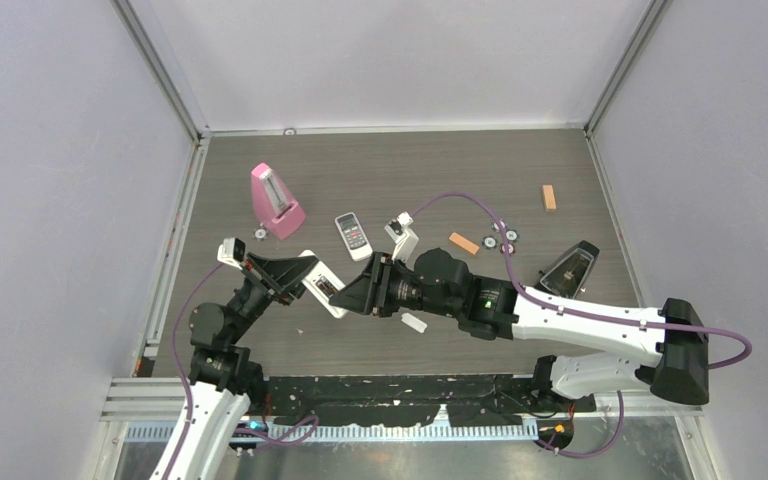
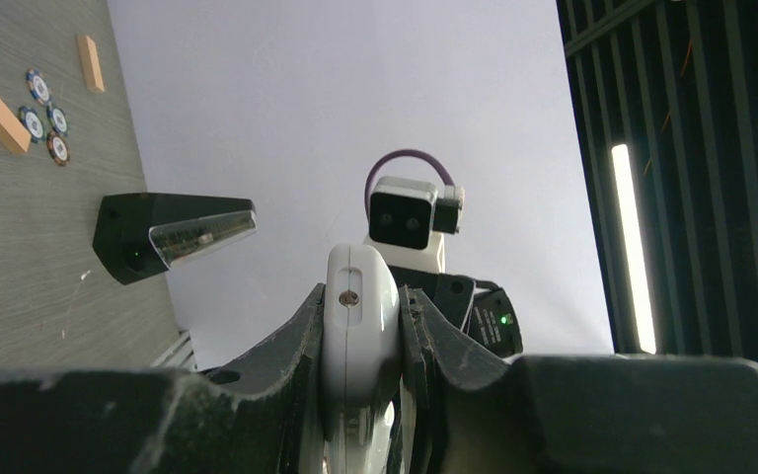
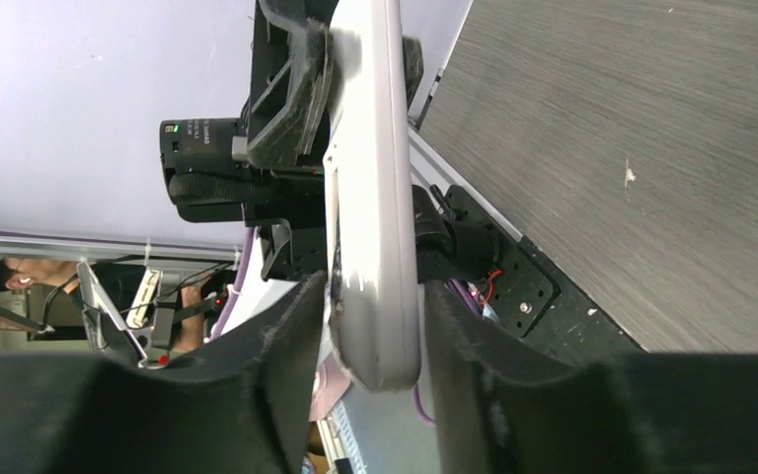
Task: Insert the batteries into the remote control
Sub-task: Load the battery into the remote control, then pick up the battery cover at the center of the board.
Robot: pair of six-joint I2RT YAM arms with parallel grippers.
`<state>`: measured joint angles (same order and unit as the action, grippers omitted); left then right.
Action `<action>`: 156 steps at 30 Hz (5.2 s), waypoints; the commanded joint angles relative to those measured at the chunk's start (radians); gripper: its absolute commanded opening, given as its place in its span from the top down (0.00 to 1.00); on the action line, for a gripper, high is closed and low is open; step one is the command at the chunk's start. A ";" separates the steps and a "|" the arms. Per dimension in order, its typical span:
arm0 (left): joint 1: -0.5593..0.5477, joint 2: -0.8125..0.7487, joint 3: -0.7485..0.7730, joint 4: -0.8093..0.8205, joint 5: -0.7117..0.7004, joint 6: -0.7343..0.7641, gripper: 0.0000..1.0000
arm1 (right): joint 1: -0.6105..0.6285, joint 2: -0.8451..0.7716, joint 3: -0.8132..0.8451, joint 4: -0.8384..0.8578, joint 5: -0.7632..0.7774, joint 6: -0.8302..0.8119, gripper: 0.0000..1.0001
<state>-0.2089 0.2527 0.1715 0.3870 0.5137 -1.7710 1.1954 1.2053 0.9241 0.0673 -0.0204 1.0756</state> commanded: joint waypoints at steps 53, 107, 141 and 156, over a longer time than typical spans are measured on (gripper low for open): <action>-0.007 0.116 0.090 0.067 0.321 0.293 1.00 | -0.025 0.063 0.078 -0.134 -0.160 -0.368 0.46; -0.007 0.055 0.096 -0.027 0.334 0.399 1.00 | -0.047 0.085 -0.122 0.389 -0.352 0.031 0.83; -0.004 -0.017 0.028 -0.346 0.025 0.591 1.00 | -0.144 0.241 0.021 -0.562 0.399 -0.086 0.45; -0.005 0.012 0.005 -0.311 -0.009 0.600 1.00 | -0.094 0.443 0.125 -0.665 0.402 0.084 0.65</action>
<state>-0.2150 0.2619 0.1734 0.0174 0.5140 -1.1748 1.0977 1.6428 1.0237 -0.5625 0.3328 1.0725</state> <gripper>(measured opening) 0.275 0.356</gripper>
